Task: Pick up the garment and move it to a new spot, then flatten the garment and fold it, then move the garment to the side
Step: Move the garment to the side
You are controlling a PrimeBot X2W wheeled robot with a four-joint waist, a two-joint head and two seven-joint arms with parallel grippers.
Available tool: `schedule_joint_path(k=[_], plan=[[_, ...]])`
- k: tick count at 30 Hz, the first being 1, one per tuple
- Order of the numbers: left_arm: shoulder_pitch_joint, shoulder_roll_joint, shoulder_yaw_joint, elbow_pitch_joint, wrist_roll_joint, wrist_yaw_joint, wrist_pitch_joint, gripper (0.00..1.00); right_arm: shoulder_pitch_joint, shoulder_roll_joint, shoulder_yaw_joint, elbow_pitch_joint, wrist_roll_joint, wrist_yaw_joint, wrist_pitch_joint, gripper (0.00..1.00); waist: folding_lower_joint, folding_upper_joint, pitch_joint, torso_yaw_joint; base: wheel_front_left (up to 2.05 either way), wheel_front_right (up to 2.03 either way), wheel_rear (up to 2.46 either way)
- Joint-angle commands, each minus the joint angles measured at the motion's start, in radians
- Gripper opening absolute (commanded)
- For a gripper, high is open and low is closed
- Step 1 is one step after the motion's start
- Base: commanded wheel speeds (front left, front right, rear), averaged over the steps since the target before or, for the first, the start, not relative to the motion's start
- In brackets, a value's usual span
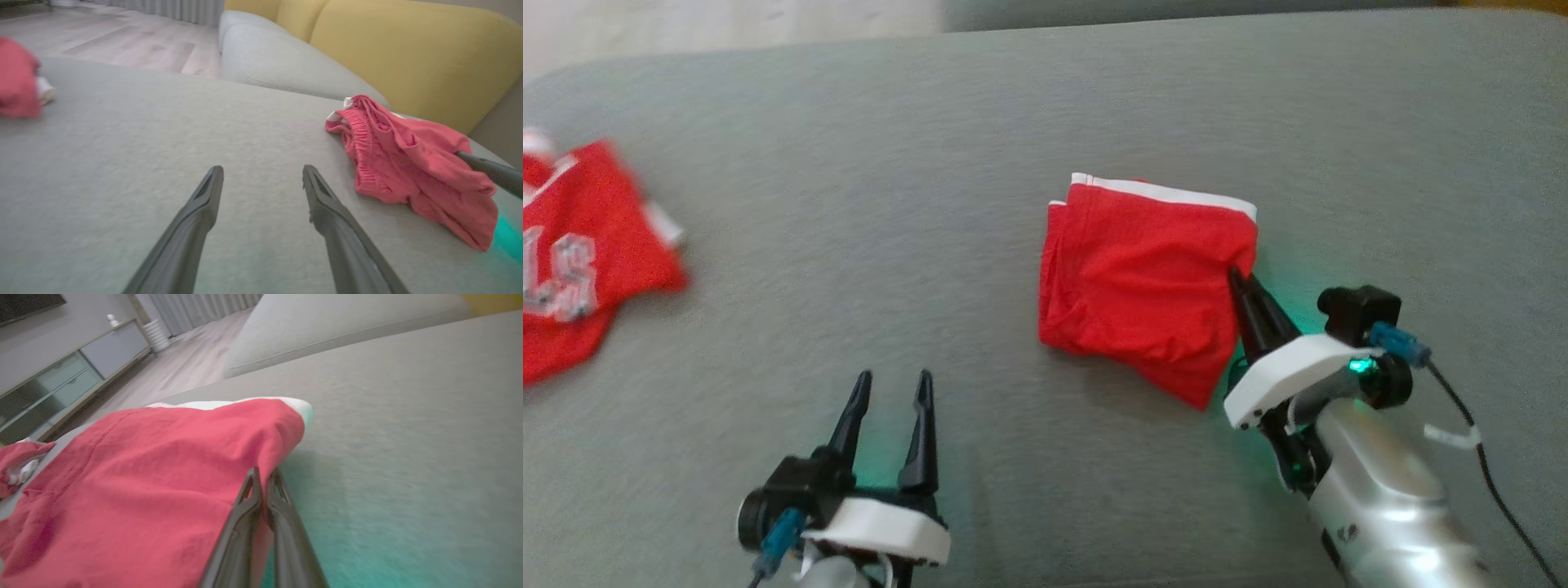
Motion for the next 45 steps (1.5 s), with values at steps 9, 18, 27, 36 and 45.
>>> schedule_joint_path(k=[9, 18, 27, 36, 45], plan=[[-0.097, 0.005, -0.037, -0.019, 0.017, -0.035, -0.005, 1.00, 0.051, 0.010, 0.086, -0.098, 0.065, 0.003, -0.006, 0.00, 0.0000, 0.0000, -0.013, -0.403, 0.00, 0.00, 0.00], [-0.099, 0.005, -0.087, -0.009, 0.029, -0.062, -0.005, 1.00, 0.074, 0.010, 0.109, -0.127, 0.106, 0.003, -0.006, 0.00, 0.0000, 0.0000, 0.007, -0.539, 0.00, 0.00, 0.00], [-0.098, 0.005, -0.107, 0.012, 0.034, -0.067, -0.005, 1.00, 0.022, 0.010, 0.056, -0.100, 0.030, 0.003, -0.006, 0.00, 0.0000, 0.0000, 0.019, -0.504, 0.00, 0.00, 0.00], [-0.102, 0.005, -0.101, 0.013, 0.032, -0.060, -0.005, 1.00, -0.160, -0.093, -0.120, 0.044, -0.170, 0.003, -0.006, 0.00, 0.0000, 0.0000, 0.060, -0.374, 0.00, 0.00, 0.00], [-0.131, 0.005, -0.114, 0.003, 0.043, -0.058, -0.005, 1.00, -0.333, -0.280, -0.222, 0.211, -0.296, 0.003, -0.006, 0.00, 0.0000, 0.0000, 0.123, -0.261, 0.00, 0.00, 0.00]])
